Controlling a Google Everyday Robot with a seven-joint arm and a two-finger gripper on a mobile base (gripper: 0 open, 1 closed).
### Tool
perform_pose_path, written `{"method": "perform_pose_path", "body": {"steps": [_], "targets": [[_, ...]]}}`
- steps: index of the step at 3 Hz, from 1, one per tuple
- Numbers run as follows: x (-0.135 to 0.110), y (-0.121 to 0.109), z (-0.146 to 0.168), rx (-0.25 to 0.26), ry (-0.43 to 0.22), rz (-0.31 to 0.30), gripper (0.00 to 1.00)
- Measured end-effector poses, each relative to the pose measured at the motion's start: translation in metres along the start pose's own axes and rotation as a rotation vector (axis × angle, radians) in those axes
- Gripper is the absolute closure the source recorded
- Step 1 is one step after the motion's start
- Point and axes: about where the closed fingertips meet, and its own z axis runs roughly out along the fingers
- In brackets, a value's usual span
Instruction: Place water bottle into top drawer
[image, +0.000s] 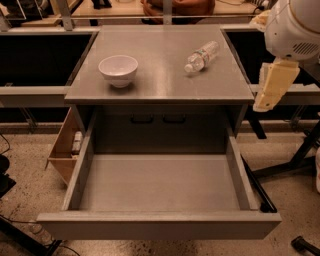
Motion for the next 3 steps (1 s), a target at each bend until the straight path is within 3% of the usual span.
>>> {"method": "perform_pose_path", "body": {"steps": [1, 3], "targets": [[-0.0205, -0.0580, 0.0194, 0.093, 0.062, -0.150, 0.00], [-0.0225, -0.0589, 0.0204, 0.103, 0.069, -0.169, 0.00]]}}
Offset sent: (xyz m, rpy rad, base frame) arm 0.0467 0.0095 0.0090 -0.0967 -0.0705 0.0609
